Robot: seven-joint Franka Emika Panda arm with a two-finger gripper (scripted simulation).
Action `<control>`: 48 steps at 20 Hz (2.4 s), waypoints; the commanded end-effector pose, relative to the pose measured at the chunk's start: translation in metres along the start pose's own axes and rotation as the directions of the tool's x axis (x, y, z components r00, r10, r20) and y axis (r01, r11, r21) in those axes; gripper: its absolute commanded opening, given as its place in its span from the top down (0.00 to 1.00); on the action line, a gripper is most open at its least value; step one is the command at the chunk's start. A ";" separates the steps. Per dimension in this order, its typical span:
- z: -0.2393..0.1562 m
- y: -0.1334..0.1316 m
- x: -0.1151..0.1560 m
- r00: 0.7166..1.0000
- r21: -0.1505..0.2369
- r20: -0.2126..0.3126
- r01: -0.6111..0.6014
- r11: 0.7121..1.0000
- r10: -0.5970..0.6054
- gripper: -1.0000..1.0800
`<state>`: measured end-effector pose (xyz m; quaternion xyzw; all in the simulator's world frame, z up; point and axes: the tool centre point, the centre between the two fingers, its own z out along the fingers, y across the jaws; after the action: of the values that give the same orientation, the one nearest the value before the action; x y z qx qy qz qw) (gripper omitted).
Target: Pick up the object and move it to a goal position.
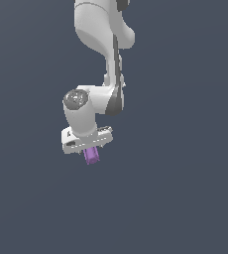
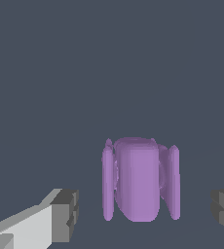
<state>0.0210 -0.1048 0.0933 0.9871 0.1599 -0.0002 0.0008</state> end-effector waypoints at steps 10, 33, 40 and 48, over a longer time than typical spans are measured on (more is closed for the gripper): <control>0.013 0.003 -0.001 1.000 0.001 0.000 0.014 1.000 -0.014 0.04; 0.054 0.004 -0.001 1.000 0.001 -0.001 0.017 1.000 -0.017 1.00; 0.036 0.001 0.003 1.000 0.001 -0.001 0.017 1.000 -0.017 1.00; -0.024 -0.007 0.018 1.000 0.001 -0.001 0.017 1.000 -0.017 1.00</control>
<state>0.0332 -0.0953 0.1035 0.9857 0.1683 -0.0005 -0.0002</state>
